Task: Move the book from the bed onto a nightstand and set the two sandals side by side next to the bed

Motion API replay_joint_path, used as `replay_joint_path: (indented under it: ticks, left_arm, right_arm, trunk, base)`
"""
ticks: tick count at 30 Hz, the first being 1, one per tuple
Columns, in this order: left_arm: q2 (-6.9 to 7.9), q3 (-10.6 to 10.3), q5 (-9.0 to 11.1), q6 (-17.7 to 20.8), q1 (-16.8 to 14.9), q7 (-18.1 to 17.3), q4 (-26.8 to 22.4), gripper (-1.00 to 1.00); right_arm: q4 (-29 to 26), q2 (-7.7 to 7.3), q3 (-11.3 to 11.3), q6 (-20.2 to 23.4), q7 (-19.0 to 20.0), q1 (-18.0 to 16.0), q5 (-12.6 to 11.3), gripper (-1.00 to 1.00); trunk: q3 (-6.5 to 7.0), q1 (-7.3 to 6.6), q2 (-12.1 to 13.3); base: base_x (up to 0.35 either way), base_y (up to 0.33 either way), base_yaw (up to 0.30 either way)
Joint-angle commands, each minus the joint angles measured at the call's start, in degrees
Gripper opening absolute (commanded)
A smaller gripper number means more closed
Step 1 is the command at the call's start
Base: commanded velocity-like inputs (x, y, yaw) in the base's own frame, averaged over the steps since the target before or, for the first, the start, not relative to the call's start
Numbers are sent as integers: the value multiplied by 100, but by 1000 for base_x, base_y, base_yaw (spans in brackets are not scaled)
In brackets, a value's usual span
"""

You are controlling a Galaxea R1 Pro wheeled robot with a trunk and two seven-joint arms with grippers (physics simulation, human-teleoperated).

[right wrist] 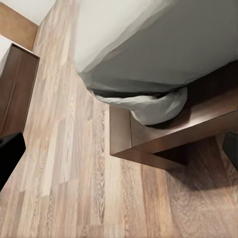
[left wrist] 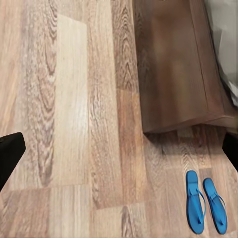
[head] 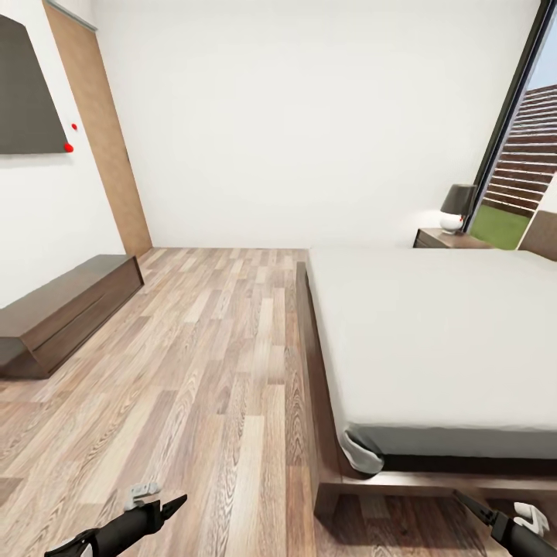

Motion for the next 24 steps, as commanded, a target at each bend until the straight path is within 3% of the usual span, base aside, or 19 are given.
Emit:
replay_joint_path:
  ticks: [1, 24]
  left_arm:
    - [-3, 49, -53, 8, -5, -31, -3, 100]
    - [-3, 49, -53, 9, -6, -31, -3, 100]
  right_arm:
    - [22, -2, -28, -25, 22, -11, 21, 100]
    - [20, -2, -28, -25, 22, -11, 21, 100]
  trunk:
    - [-5, -1, -3]
    - [-5, -1, -3]
  base:
    - [0, 0, -94]
    - [0, 0, -261]
